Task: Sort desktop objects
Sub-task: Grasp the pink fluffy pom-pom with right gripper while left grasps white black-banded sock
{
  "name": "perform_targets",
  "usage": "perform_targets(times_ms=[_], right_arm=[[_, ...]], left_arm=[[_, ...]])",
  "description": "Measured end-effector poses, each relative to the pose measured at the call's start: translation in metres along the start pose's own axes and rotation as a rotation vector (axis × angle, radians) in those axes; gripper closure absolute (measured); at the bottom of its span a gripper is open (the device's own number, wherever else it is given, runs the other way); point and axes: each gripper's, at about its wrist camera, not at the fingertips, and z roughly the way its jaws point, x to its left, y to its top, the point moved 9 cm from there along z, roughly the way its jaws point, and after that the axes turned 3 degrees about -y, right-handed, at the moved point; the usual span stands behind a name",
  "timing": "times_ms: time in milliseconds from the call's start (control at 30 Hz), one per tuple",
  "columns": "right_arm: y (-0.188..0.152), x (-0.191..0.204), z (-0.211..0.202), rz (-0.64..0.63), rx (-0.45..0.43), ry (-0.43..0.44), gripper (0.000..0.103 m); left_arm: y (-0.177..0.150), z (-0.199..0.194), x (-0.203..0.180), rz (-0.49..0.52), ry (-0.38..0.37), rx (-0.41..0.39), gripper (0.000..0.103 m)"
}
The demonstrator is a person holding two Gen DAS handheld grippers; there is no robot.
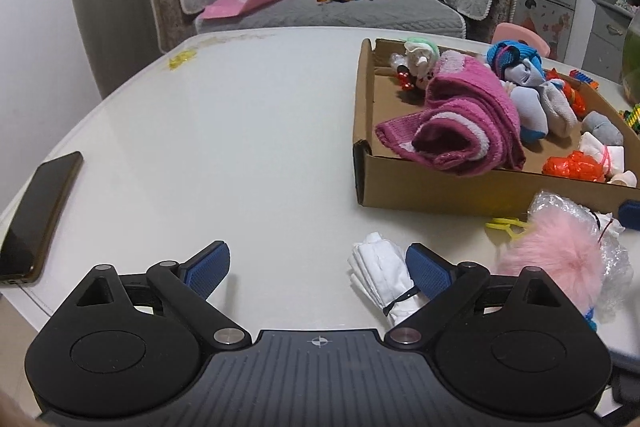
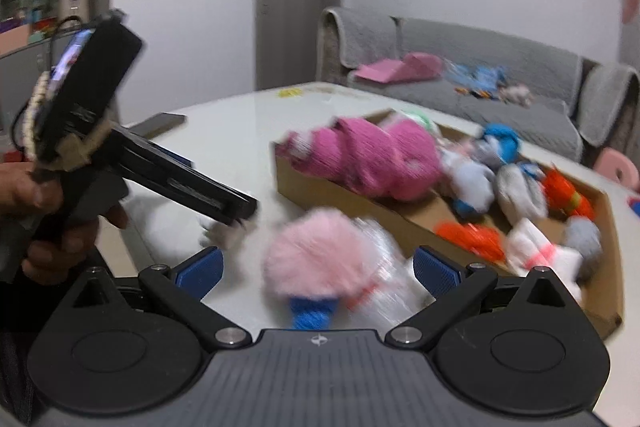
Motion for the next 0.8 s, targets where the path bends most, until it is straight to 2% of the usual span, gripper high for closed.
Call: perform_targets(times_ms=[100, 233, 300, 433, 500, 567, 600, 667, 733, 800], right_arm=[[0.008, 0.025, 0.006, -0.104, -0.016, 0.066, 0.001], [0.006, 0.041, 0.033, -0.232, 0.032, 0.066, 0.001], [-0.001, 0.039, 0.048, -0.253, 0.092, 0.047, 0.001], [-0.008, 0.027, 0.042, -0.176, 0.125, 0.058, 0.004], [-0.014, 0.017, 0.034, -0.120, 0.139, 0.071, 0.012], [-0.018, 0.007, 0.029, -0.044, 0.150, 0.102, 0.037], [-0.019, 0.001, 0.026, -0.004, 0.149, 0.113, 0.040], [-0.019, -0.004, 0.024, 0.038, 0.141, 0.116, 0.053], [-0.018, -0.008, 0.024, 0.072, 0.134, 0.127, 0.057], [-0.016, -0.007, 0.025, 0.088, 0.122, 0.129, 0.062]], left_arm=[[0.000, 0.000, 0.006, -0.015, 0.009, 0.003, 0.007], [0.000, 0.002, 0.015, -0.041, 0.005, 0.019, 0.007], [-0.001, 0.002, 0.016, -0.038, 0.000, 0.022, 0.007], [-0.002, 0.003, 0.008, -0.007, -0.013, 0.024, 0.007], [-0.005, 0.007, 0.000, 0.006, -0.032, 0.038, 0.008], [-0.007, 0.008, -0.007, 0.012, -0.053, 0.038, 0.008], [-0.008, 0.008, -0.010, 0.017, -0.059, 0.038, 0.008], [-0.009, 0.007, -0.016, 0.032, -0.069, 0.037, 0.009], [-0.009, 0.007, -0.020, 0.047, -0.074, 0.031, 0.012], [-0.008, 0.007, -0.023, 0.046, -0.095, 0.031, 0.020]])
